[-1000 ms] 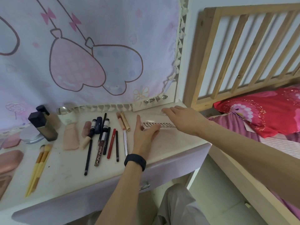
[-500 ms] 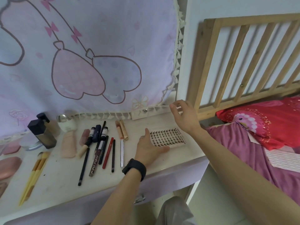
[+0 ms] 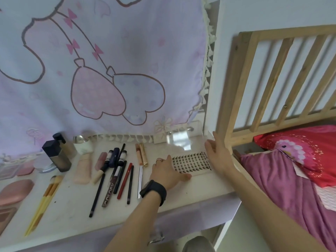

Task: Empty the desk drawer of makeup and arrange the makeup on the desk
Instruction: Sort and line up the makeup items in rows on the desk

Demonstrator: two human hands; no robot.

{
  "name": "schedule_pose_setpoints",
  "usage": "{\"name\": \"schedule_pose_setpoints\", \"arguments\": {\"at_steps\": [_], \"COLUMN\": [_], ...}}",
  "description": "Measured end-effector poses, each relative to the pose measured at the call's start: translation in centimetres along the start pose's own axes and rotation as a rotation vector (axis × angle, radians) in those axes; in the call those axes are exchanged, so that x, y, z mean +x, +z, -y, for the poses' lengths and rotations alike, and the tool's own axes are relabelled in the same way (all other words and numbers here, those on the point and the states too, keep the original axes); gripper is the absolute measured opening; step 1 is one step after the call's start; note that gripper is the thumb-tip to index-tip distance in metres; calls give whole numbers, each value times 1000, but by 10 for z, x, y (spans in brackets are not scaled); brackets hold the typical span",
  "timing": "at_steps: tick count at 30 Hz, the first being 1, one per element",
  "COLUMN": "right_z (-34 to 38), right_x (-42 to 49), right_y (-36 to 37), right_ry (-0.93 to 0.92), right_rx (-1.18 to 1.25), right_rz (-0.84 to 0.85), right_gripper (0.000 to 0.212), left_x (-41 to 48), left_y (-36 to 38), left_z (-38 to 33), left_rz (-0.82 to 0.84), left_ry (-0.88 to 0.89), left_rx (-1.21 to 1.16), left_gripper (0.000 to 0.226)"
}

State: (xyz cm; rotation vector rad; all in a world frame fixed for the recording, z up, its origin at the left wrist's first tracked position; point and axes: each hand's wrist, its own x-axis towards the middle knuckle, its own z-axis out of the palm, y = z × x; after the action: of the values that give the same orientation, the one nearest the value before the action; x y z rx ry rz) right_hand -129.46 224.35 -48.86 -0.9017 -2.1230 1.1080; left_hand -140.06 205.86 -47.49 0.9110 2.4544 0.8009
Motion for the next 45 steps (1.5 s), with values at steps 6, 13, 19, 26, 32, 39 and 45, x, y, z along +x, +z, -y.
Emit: {"name": "schedule_pose_setpoints", "arguments": {"at_steps": [6,13,19,26,32,39,45], "right_z": [-14,-22,-20,-19,-17,-13,-4], "right_x": [-46,-55,-49,-51,-52,-61,-111], "right_y": [-9,-5,-3,-1,-2,-3,18], "right_ry": [-89,-83,-10,20,-10,-52,-347], "right_rx": [-287,-441,-461,-465,-504,-535,-544], "right_rz": [18,-4,-33,-11,25,-20,-226], "right_gripper": [63,72,69,65,63,58,40], "left_x": [13,10,19,10,-2,-27,-74], "left_y": [8,28,29,28,22,17,-4], "left_z": [-2,5,2,3,2,12,29], "left_rz": [-102,-309,-295,-282,-228,-60,-205], "left_ry": [21,82,59,73,104,193,304], "left_rx": [58,100,141,87,110,152,148], "left_gripper": [79,82,83,73,64,66,53]}}
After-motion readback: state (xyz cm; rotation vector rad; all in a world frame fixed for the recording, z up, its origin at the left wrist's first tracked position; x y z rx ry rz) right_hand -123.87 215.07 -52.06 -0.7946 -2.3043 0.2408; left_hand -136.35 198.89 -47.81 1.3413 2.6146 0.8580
